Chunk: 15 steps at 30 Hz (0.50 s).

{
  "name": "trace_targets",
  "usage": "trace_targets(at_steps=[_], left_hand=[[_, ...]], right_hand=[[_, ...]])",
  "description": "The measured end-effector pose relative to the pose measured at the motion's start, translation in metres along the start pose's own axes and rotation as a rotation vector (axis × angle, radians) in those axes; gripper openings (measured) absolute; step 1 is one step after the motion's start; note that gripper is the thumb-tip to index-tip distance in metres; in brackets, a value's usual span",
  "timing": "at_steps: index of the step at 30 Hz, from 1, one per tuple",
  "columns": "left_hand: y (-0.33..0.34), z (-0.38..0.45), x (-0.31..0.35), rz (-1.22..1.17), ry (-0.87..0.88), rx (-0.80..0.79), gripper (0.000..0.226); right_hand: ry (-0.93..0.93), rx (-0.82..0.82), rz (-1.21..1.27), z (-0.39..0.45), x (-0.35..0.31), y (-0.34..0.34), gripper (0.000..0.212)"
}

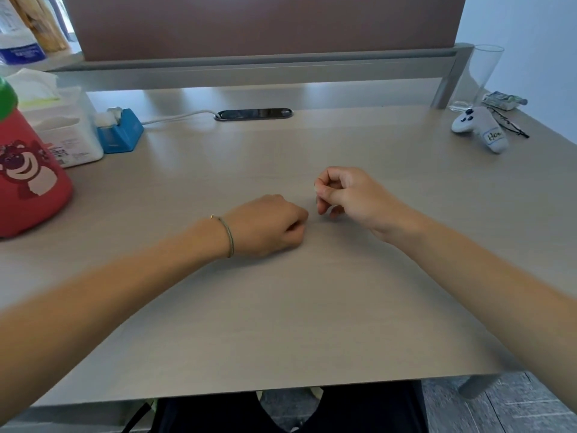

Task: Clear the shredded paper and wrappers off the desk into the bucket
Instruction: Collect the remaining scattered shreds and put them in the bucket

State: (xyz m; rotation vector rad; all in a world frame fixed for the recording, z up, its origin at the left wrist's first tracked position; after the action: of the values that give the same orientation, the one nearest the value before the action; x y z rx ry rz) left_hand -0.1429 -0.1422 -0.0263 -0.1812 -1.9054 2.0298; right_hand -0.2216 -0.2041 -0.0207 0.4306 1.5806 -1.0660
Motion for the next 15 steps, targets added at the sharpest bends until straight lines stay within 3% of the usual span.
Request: trace_targets(at_steps=[5,11,15], left_hand=[[-0.018,-0.012,-0.024,-0.391,-0.135,0.246,0.036],[-0.019,-0.029,-0.051,-1.044,-0.338,0.267,0.036],[-0.046,-0.044,-0.075,-1.143,-0.4,0.345,0.04]], right_hand=[[0.029,0.008,0.045,-0.001,0.001,0.002,0.023],[0.034,-0.033,0.141,0.005,-0.013,0.014,0.017],[0.03,-0.079,0.242,0.021,-0.036,0.034,0.015]])
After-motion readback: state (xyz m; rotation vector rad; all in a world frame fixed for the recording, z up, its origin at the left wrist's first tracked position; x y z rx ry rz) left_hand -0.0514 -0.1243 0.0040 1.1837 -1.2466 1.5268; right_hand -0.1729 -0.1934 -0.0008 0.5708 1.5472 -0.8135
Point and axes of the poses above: each hand's wrist, its own z-axis towards the middle knuckle, its own y-axis out of the palm, x = y × z, the point moved 10 cm from there along z, towards the middle knuckle, and after that the axes turned 3 degrees about x, right-handed, at the moved point
